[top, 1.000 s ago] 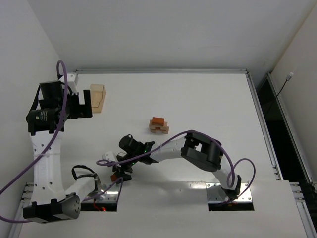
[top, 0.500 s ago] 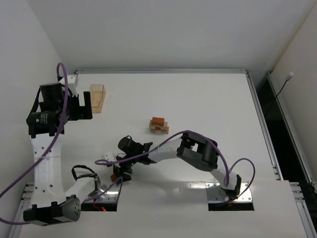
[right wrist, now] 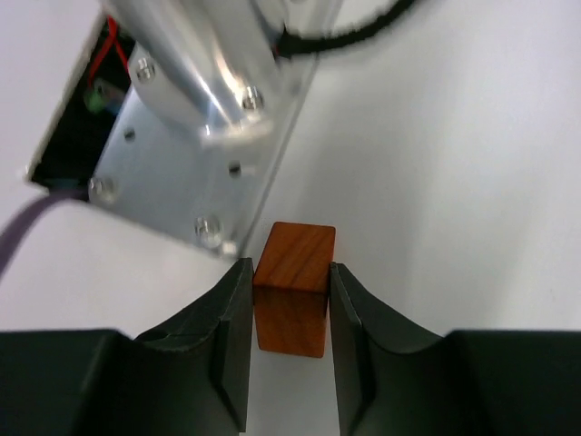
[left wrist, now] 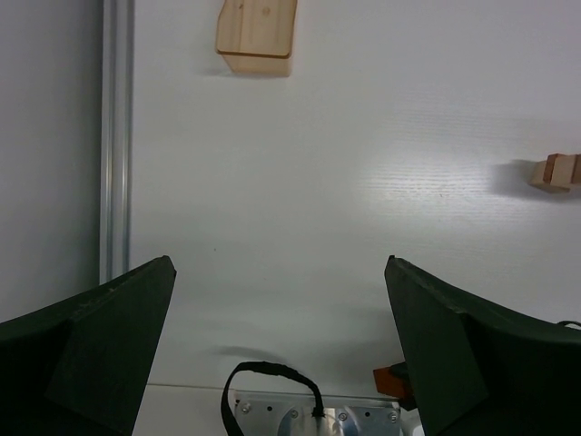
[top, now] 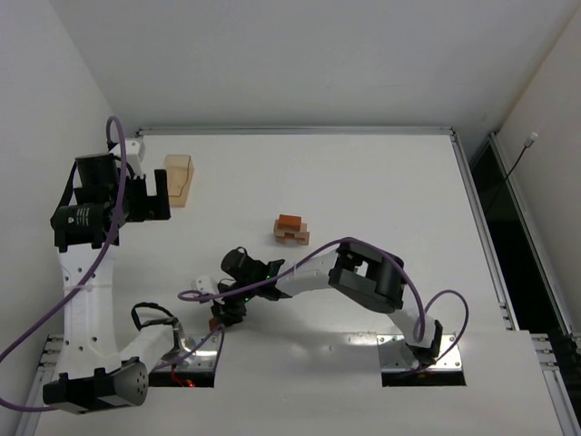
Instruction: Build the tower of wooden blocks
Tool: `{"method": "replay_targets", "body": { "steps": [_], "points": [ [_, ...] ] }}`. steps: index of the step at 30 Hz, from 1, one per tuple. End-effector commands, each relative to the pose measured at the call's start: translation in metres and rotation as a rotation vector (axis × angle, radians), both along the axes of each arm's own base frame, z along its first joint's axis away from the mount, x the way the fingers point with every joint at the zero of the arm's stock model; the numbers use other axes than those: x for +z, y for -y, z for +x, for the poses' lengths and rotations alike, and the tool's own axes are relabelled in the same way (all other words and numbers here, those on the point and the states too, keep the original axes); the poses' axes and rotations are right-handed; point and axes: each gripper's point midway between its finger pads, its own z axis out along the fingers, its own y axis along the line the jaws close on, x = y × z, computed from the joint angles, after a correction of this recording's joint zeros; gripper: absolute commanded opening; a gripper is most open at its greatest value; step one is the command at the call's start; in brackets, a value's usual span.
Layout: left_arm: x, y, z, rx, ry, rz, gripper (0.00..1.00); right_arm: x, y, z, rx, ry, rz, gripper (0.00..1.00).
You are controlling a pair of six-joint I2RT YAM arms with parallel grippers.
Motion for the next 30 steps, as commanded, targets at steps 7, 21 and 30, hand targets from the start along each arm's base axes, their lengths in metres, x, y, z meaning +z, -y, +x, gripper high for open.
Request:
{"method": "replay_targets", "body": {
  "steps": [7, 21, 30],
  "points": [
    [0.019, 0.012, 0.019, -0.07, 0.136, -0.031, 1.0, 0.093, 0.071, 0.076, -0.126, 0.111, 0.045, 0.0],
    [-0.001, 0.023, 0.062, -0.138, 0.118, -0.111, 1.0, 0.244, 0.162, 0.202, -0.197, 0.212, 0.04, 0.0],
    [-0.01, 0.032, 0.074, -0.193, 0.096, -0.149, 1.0, 0.215, 0.19, 0.226, -0.209, 0.193, -0.047, 0.0]
  ]
}}
